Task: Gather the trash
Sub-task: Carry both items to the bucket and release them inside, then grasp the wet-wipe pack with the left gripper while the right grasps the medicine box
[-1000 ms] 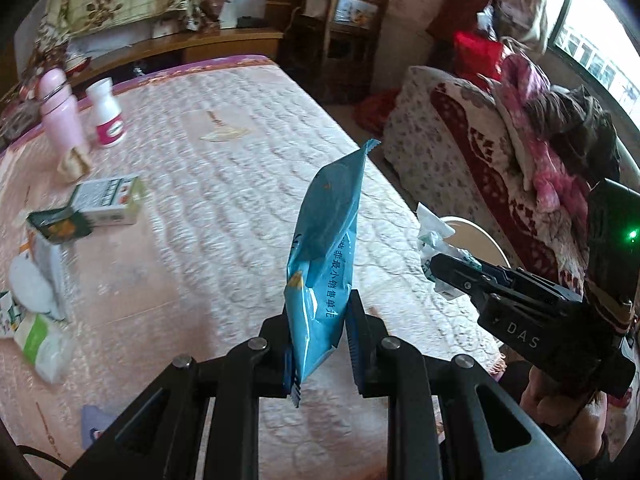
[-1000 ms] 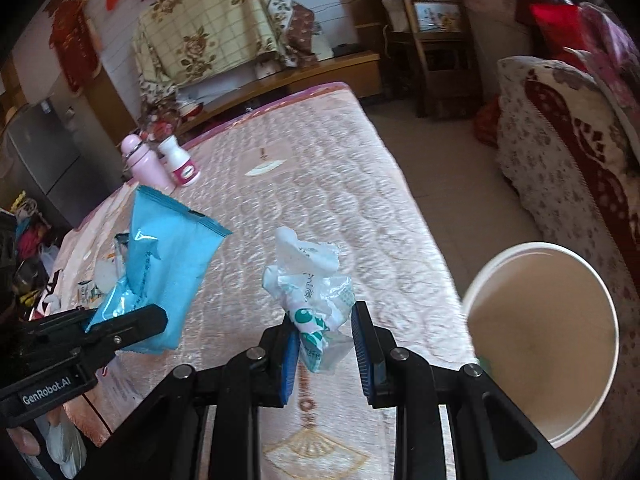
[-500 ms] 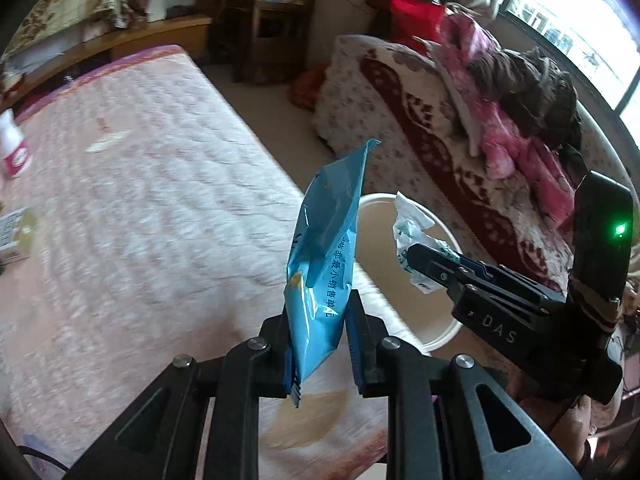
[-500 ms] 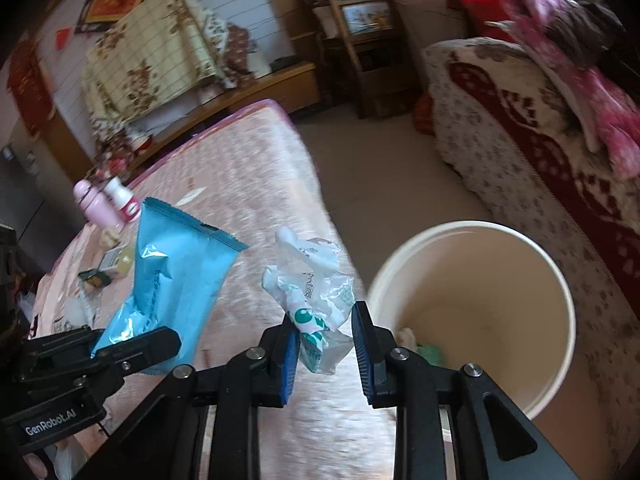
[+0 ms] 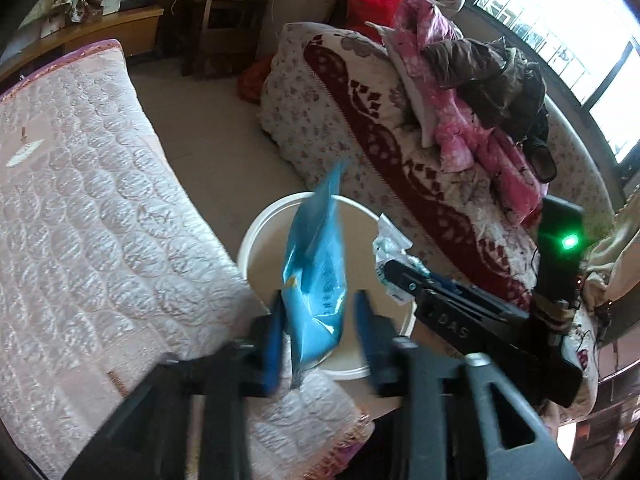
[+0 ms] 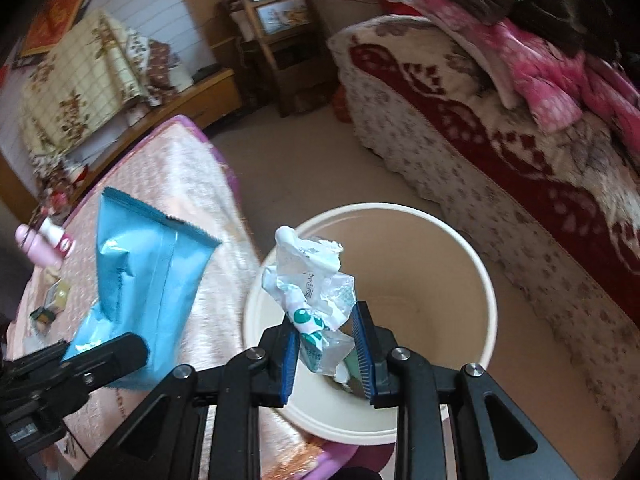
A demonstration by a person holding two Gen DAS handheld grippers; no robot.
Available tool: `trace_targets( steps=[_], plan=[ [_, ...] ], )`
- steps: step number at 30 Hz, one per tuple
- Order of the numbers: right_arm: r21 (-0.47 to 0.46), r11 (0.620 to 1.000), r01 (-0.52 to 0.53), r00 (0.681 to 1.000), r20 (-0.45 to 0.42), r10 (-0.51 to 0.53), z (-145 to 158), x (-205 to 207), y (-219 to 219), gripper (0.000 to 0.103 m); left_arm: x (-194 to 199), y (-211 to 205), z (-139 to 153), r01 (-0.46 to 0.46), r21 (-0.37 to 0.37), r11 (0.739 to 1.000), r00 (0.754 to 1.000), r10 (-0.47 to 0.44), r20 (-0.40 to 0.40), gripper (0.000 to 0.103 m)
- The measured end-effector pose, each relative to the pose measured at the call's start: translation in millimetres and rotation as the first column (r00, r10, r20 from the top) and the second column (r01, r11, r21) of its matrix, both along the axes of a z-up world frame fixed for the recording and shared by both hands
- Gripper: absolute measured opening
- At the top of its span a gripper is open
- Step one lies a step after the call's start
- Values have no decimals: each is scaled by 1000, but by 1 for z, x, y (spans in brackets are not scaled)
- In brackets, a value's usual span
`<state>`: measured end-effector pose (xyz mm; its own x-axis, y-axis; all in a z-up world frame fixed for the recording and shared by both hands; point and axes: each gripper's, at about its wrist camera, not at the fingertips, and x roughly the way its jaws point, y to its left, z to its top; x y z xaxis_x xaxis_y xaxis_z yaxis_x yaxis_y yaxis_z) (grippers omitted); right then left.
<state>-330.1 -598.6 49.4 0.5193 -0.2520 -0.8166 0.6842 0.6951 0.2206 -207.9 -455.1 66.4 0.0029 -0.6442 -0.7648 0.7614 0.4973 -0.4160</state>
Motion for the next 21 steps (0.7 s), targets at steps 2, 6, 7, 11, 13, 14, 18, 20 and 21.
trace_targets(
  steps=[2,6,7,11,13,14,18,20,21],
  plan=[
    [28,999,33,999,-3,-33,-4,-3,-8,29,2,2,0,-12,-23,1000,1000,11,-20,73],
    [57,997,58,998,-1,-58,-11,-6,-15,38,6,11,2,-33,-6,999,999,33,-13,73],
    [53,997,58,998,1,-58,-11,-6,-15,45,6,14,2,-38,-5,999,999,38,-14,73],
    [47,997,55,998,28,-57,-9,-8,-11,71,10,27,5,-72,14,997,997,71,13,73],
    [47,998,47,999,24,-48,-7,-5,-9,71,11,35,8,-90,20,996,996,89,27,73],
    [54,998,37,999,24,-39,-7,-3,-7,71,12,39,9,-103,28,994,994,102,39,73],
    [50,999,7,1000,21,-8,-4,4,4,71,16,60,12,-153,51,987,986,149,76,73],
    [50,999,-10,1000,24,9,-2,8,11,71,19,71,13,-179,67,982,980,172,96,73],
    [51,998,-23,999,25,22,-1,11,15,71,20,77,13,-189,72,979,978,181,104,73]
  ],
)
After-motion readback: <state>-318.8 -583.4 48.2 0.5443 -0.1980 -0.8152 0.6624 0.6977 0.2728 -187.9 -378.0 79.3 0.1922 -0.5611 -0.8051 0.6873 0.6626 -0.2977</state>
